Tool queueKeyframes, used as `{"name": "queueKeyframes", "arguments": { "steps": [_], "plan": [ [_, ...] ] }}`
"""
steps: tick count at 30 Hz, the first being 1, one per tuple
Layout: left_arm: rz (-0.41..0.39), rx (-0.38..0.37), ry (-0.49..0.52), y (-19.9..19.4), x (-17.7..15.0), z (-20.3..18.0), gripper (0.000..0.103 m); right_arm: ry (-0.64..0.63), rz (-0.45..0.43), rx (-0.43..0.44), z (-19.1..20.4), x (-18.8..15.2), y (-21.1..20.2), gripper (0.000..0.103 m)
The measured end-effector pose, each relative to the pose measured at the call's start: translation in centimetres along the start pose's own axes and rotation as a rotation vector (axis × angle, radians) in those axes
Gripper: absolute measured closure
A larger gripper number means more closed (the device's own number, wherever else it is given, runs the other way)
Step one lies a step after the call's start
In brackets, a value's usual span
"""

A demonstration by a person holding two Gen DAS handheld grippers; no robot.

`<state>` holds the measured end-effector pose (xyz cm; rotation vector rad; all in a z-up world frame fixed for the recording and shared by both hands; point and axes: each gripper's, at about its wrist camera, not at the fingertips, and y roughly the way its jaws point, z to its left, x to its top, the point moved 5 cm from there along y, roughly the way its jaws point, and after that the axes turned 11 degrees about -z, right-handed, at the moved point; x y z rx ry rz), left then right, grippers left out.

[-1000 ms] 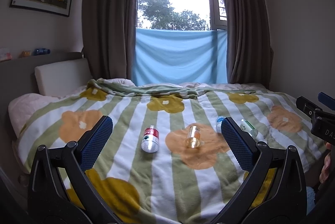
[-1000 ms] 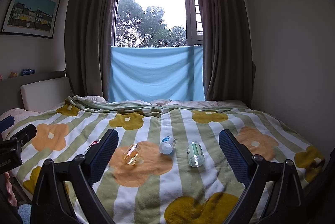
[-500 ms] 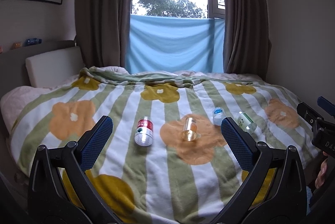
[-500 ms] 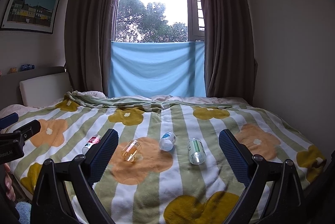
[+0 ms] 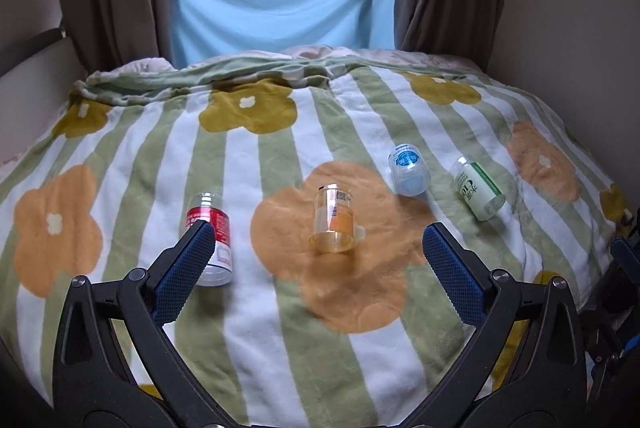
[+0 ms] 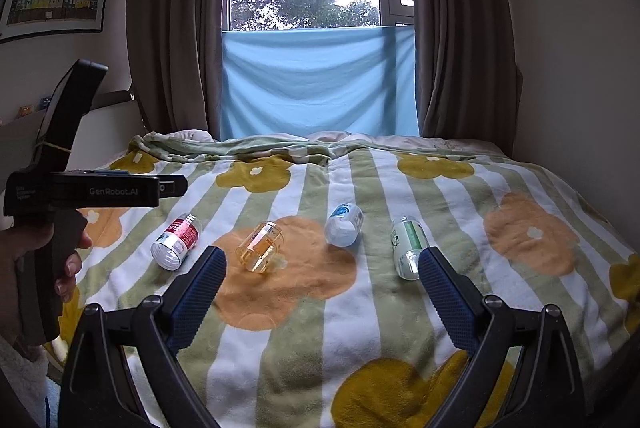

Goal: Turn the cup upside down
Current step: 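Move the left gripper to the orange-labelled cup and close on it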

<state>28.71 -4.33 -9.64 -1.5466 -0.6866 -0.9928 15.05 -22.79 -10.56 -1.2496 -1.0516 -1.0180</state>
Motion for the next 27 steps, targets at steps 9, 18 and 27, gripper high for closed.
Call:
{"name": "queueKeyframes", "arguments": {
  "steps": [9, 18, 27],
  "plan": [
    [0.222, -0.023, 0.016, 13.4, -1.8, -0.1, 0.000, 0.017, 0.156, 0.043, 0.1, -4.7, 5.4, 0.007],
    [0.474, -0.027, 0.025, 23.0, -4.3, -0.2, 0.000, 0.020, 0.257, 0.096, 1.3, -8.3, 8.7, 0.007],
    [0.612, -0.069, -0.034, 26.2, -6.7, -1.2, 0.036, 0.038, 0.291, 0.127, 1.9, -9.6, 9.2, 0.007]
  ]
}}
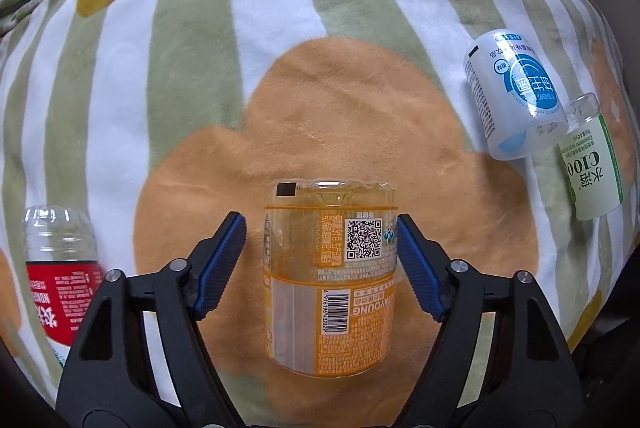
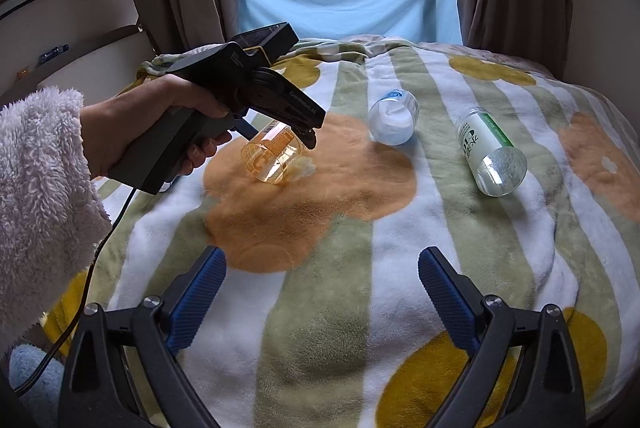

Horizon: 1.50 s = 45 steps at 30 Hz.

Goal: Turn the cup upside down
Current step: 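Move the left gripper to the orange-labelled cup and close on it, then lift the cup with the left gripper and rotate it upside down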

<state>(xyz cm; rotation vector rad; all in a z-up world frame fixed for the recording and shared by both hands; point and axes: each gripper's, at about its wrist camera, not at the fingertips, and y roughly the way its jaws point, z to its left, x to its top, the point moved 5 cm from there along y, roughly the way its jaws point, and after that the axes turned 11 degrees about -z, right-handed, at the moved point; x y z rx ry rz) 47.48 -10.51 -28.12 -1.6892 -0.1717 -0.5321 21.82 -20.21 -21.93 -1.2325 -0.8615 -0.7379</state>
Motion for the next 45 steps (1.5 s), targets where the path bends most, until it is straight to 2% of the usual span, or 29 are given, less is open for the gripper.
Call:
{"name": "queueKeyframes", "arguments": {
  "steps": [2, 10, 21, 26, 30, 38, 45],
  "plan": [
    [0.015, -0.031, -0.026, 0.4, -0.2, 0.1, 0.046, 0.005, 0.002, 0.007, 0.0, -0.1, 0.0, 0.007],
    [0.007, -0.025, -0.042, -0.7, -0.8, 0.7, 0.047, 0.028, -0.009, 0.037, -0.2, 0.2, -0.6, 0.007],
    [-0.059, -0.024, 0.029, -8.5, -4.2, -1.8, 0.047, 0.045, -0.034, 0.054, -0.5, 1.0, -3.5, 0.007],
    [-0.062, -0.028, 0.072, -10.9, -7.2, -3.9, 0.047, 0.068, -0.034, 0.043, -0.9, 1.0, -5.6, 0.007],
    [-0.037, -0.025, 0.093, -10.6, -10.2, -5.2, 0.047, 0.069, -0.028, 0.026, -1.5, 0.5, -7.0, 0.007],
    [0.058, -0.049, 0.052, -7.7, -15.9, -5.9, 0.047, 0.077, -0.009, 0.004, -2.9, -0.7, -8.7, 0.007],
    [0.062, -0.019, 0.050, -7.4, -16.7, -5.3, 0.047, 0.099, -0.011, 0.001, -3.4, -0.9, -9.3, 0.007]
  ]
}}
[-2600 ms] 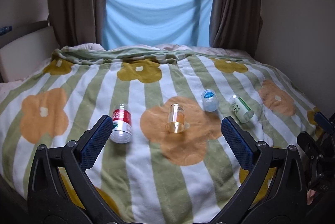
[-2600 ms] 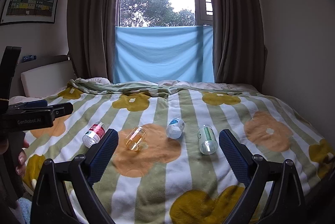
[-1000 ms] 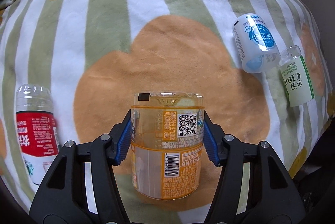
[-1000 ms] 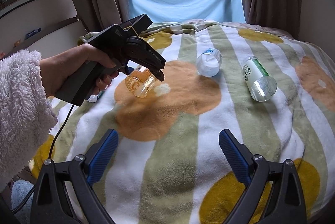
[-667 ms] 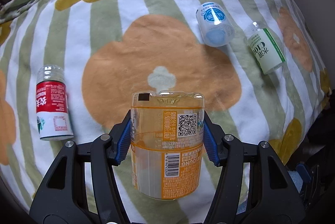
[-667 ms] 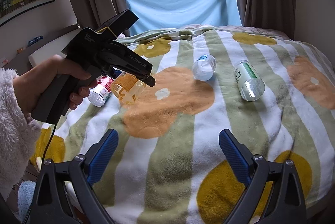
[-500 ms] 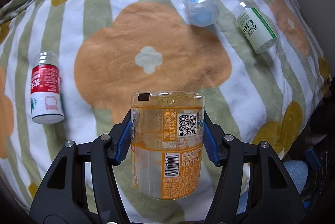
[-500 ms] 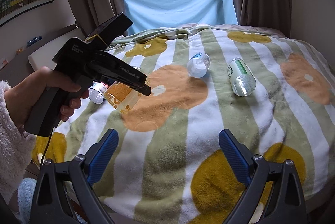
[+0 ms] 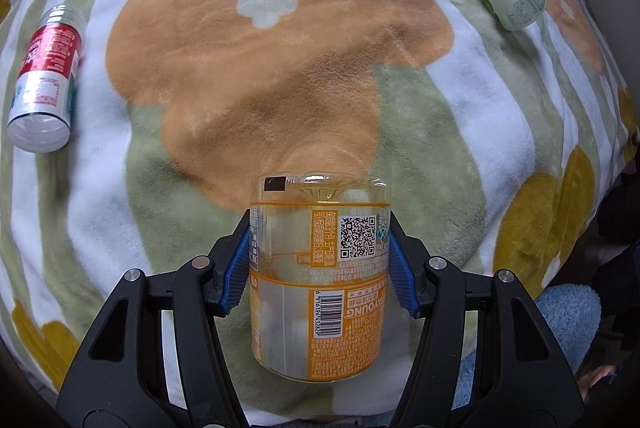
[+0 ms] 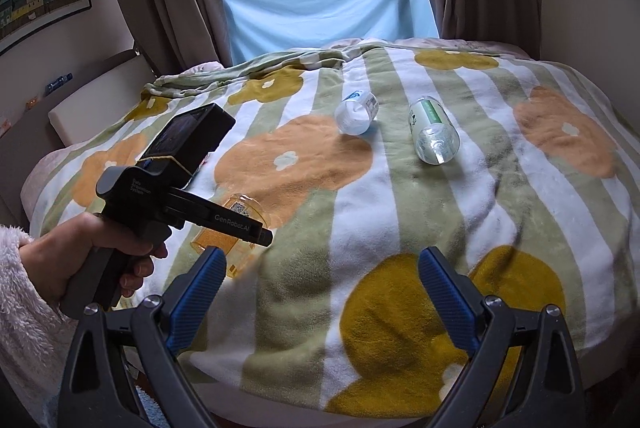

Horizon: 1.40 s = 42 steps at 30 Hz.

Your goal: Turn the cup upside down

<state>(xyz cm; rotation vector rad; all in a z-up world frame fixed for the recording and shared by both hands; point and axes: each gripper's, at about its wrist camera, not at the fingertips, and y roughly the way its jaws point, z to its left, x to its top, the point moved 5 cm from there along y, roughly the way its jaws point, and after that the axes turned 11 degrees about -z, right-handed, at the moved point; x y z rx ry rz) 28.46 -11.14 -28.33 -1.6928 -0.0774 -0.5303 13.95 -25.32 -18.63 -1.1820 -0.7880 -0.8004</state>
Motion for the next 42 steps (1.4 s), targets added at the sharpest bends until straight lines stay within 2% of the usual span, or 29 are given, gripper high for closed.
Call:
{"name": "queueKeyframes", "arguments": {
  "steps": [3, 5, 6, 7, 15, 20, 25, 30, 34, 37, 39, 42],
  "plan": [
    [-0.019, 0.086, 0.053, -0.1, -0.1, -0.3, 0.044, 0.001, -0.004, -0.002, -0.1, 0.0, -0.2, 0.007],
    [-0.023, 0.131, 0.076, 0.0, -0.3, -0.4, 0.024, -0.003, -0.008, -0.003, -0.1, 0.1, -0.4, 0.007],
    [-0.033, 0.144, 0.082, -0.1, -0.4, -0.4, 0.007, -0.004, -0.010, -0.004, -0.1, 0.1, -0.6, 0.007],
    [-0.050, 0.146, 0.086, -0.4, -0.4, -0.5, 0.000, -0.004, -0.011, -0.006, -0.1, 0.2, -0.7, 0.007],
    [-0.129, 0.163, 0.089, -3.1, -0.8, -0.3, 0.000, -0.002, -0.024, 0.002, 0.1, 0.7, -1.7, 0.007],
    [-0.183, 0.156, 0.079, -6.4, -1.3, -0.3, 0.000, -0.008, -0.038, 0.012, 0.5, 2.2, -2.4, 0.007],
    [-0.260, 0.130, 0.039, -10.5, -2.8, 0.5, 0.000, 0.018, -0.019, 0.094, 1.5, 4.9, -2.1, 0.007],
    [-0.321, 0.094, -0.063, -13.5, -5.6, 3.2, 0.000, 0.053, 0.119, 0.215, 3.6, 7.7, 1.7, 0.007],
    [-0.359, 0.121, -0.082, -14.6, -7.8, 5.0, 0.000, 0.180, 0.317, 0.259, 4.8, 7.3, 7.4, 0.007],
    [-0.388, 0.117, -0.087, -15.3, -9.0, 6.0, 0.000, 0.232, 0.457, 0.223, 5.6, 5.7, 11.6, 0.007],
    [-0.400, 0.113, -0.086, -15.4, -9.7, 6.4, 0.000, 0.231, 0.527, 0.183, 6.2, 4.4, 13.9, 0.007],
    [-0.411, 0.108, -0.083, -15.1, -10.5, 6.9, 0.000, 0.297, 0.628, 0.159, 6.8, 2.5, 16.9, 0.007]
  ]
}}
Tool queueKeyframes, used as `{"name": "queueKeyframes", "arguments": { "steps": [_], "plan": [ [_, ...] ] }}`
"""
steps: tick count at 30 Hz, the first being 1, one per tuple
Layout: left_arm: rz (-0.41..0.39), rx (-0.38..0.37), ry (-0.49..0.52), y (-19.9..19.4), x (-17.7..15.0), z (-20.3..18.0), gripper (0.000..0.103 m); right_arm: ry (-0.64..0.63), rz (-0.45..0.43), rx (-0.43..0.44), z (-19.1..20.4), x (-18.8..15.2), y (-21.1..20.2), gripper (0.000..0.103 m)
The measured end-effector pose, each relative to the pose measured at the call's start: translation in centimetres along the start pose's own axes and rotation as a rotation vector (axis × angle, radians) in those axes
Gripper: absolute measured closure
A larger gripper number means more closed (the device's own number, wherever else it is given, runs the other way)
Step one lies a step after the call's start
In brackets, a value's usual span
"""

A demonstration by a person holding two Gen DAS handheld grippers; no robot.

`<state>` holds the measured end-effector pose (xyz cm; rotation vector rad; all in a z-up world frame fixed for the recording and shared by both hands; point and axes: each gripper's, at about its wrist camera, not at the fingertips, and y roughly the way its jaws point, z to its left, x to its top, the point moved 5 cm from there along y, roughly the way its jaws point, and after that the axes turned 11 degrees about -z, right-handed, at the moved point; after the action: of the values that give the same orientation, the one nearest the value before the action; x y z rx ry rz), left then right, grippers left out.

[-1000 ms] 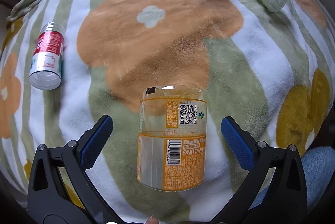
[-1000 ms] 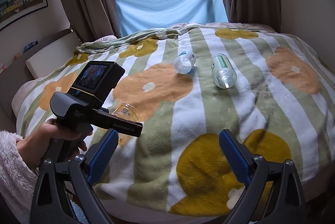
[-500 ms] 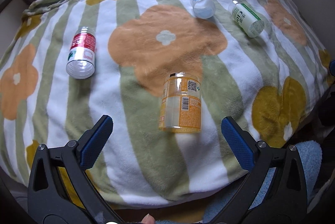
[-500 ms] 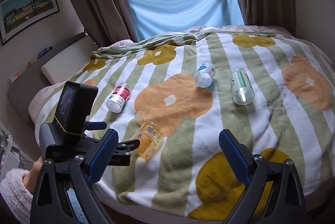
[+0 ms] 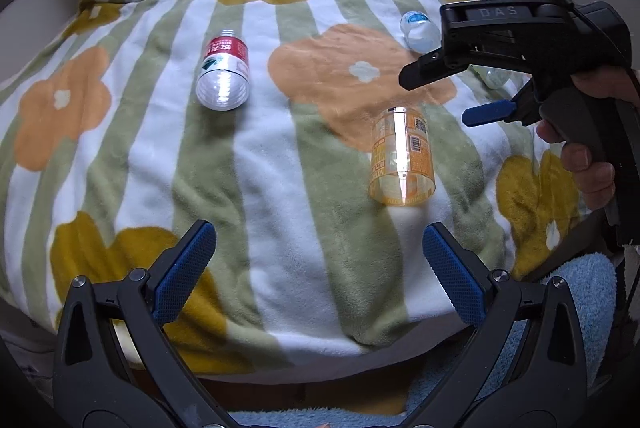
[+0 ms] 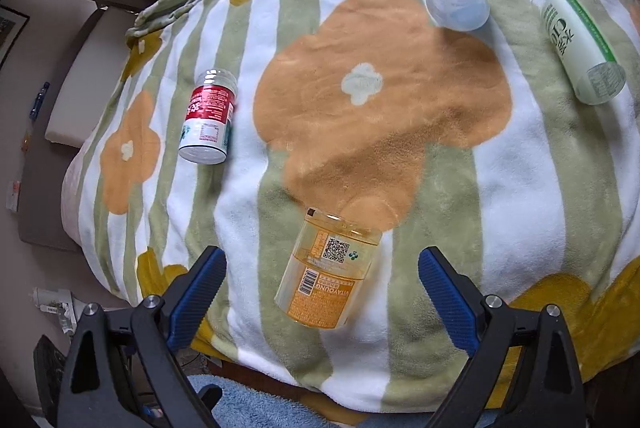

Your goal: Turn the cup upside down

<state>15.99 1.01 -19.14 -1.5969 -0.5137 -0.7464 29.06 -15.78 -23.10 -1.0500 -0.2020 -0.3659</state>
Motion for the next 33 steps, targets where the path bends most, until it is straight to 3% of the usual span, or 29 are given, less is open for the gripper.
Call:
{"name": "queueKeyframes", "arguments": {
  "steps": [3, 8, 16, 21, 25, 29, 33],
  "plan": [
    [-0.013, -0.004, 0.002, 0.2, -0.7, 0.2, 0.000, 0.066, 0.062, -0.018, -0.1, -0.2, 2.4, 0.007],
    [-0.027, -0.020, 0.005, 0.6, -1.6, 0.2, 0.000, 0.115, 0.118, -0.072, -0.5, -0.1, 4.4, 0.027],
    [-0.002, -0.042, -0.010, 2.2, -2.9, 0.3, 0.000, 0.149, 0.159, -0.110, -1.6, -0.4, 5.5, 0.044],
    [0.009, -0.035, -0.010, 2.8, -3.3, 0.6, 0.000, 0.151, 0.135, -0.088, -1.7, 0.1, 5.2, 0.045],
    [0.016, -0.037, -0.018, 3.2, -3.7, 0.7, 0.000, 0.104, 0.045, -0.056, -1.0, 1.6, 3.7, 0.045],
    [0.015, -0.027, -0.019, 3.6, -4.1, 0.7, 0.000, -0.027, -0.131, -0.036, 0.2, 3.3, 1.7, 0.046],
    [0.009, -0.012, -0.036, 3.7, -4.4, 1.2, 0.000, -0.195, -0.313, -0.076, 1.0, 3.9, 1.0, 0.046]
  ]
}}
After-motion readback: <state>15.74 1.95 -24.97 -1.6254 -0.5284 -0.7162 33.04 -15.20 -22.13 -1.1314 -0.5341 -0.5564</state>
